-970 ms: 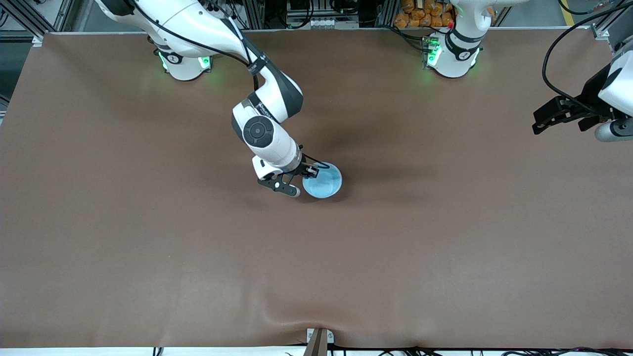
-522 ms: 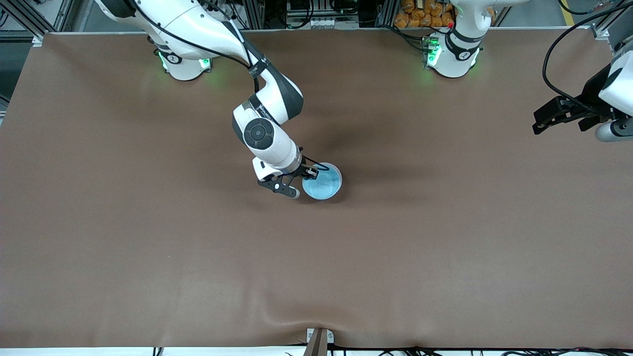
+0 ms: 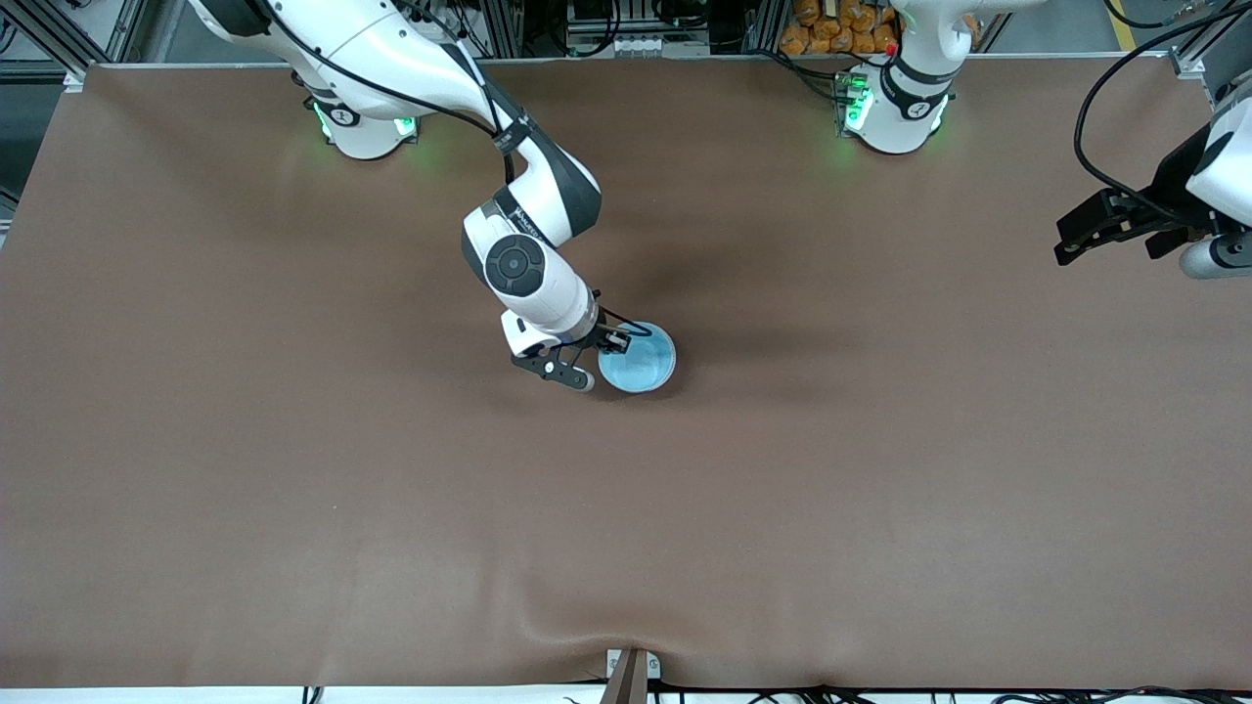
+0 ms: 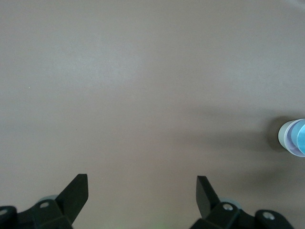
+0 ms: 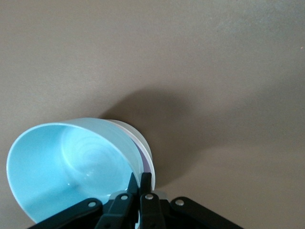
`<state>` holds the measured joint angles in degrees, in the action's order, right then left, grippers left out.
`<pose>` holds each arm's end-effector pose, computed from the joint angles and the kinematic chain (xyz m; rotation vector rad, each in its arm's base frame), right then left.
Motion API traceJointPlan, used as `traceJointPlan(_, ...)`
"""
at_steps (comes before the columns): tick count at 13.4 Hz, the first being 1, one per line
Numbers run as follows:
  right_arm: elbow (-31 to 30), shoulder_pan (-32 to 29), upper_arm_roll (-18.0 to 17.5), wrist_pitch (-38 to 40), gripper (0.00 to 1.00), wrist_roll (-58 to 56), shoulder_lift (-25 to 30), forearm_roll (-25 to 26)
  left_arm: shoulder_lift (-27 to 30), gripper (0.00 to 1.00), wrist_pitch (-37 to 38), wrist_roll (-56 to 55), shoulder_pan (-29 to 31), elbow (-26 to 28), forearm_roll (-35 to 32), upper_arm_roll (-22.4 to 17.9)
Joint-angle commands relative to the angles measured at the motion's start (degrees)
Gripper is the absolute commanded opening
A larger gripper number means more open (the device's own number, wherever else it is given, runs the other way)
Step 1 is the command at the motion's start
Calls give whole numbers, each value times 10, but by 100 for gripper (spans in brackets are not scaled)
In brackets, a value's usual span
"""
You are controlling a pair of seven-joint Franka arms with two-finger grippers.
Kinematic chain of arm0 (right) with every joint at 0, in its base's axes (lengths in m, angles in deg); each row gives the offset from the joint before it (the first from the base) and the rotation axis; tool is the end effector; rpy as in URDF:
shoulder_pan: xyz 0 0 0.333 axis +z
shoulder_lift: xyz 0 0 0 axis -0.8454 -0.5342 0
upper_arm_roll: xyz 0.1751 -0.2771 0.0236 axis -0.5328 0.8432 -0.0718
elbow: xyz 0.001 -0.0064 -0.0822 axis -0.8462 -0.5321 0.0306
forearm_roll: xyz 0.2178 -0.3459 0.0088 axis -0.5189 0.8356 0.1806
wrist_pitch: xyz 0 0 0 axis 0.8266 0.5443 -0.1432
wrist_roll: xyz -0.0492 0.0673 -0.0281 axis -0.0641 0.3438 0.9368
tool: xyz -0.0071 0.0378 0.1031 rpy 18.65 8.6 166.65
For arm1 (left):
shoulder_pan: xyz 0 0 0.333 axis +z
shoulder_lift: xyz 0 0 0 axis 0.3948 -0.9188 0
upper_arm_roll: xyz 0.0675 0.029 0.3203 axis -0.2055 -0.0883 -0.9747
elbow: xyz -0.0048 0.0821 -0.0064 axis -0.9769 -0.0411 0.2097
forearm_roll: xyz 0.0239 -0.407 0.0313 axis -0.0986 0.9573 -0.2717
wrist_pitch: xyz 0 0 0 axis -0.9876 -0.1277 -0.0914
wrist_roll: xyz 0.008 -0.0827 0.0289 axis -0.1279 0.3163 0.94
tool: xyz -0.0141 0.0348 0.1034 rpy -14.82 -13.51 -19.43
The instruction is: Stack pink and blue bowls on white bowl
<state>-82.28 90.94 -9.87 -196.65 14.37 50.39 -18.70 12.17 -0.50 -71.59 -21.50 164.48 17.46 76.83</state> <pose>0.5350 0.4594 0.2442 -2.8689 0.6006 0.1909 0.5680 -0.0524 0.6557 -3.1321 -0.1054 -0.0088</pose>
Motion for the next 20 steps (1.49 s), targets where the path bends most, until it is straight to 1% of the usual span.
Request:
traceJointPlan(1, 3, 10, 1, -2, 0, 24, -7, 7, 10, 100, 5, 13, 6, 1, 10, 2)
traceJointPlan(3, 4, 10, 1, -1, 2, 28, -7, 7, 9, 100, 4, 13, 4, 1, 11, 2)
traceJointPlan(4, 4, 11, 1, -3, 49, 43, -7, 7, 9, 100, 4, 13, 4, 1, 11, 2)
traceJointPlan(5, 6, 12, 1, -3, 99, 50, -5, 10, 9, 100, 4, 13, 4, 1, 11, 2)
traceJointPlan(8, 15, 11, 1, -1, 100, 47, 4, 10, 9, 100, 4, 13, 4, 1, 11, 2)
traceJointPlan(9, 17, 5, 1, 4, 100, 40, 16, 11, 10, 100, 5, 13, 4, 3, 11, 2)
traceJointPlan(10, 17, -3, 3, 7, 100, 17, 31, 24, 10, 100, 5, 13, 4, 3, 11, 2)
traceJointPlan(12, 10, -43, 7, 40, 100, -48, 70, 38, 9, 100, 5, 13, 3, 3, 11, 3)
traceJointPlan(13, 9, -74, 9, 64, 100, -94, 90, 39, 9, 100, 4, 13, 2, 3, 11, 3)
traceJointPlan(16, 8, -144, 9, 126, 100, -196, 129, 39, 8, 100, 4, 13, 2, 3, 11, 3)
traceJointPlan(18, 8, -190, 10, 178, 100, -255, 158, 50, 8, 100, 4, 13, 2, 3, 11, 7)
traceJointPlan(20, -5, -239, 9, 213, 100, -332, 189, 52, 8, 100, 5, 12, 3, 4, 11, 11)
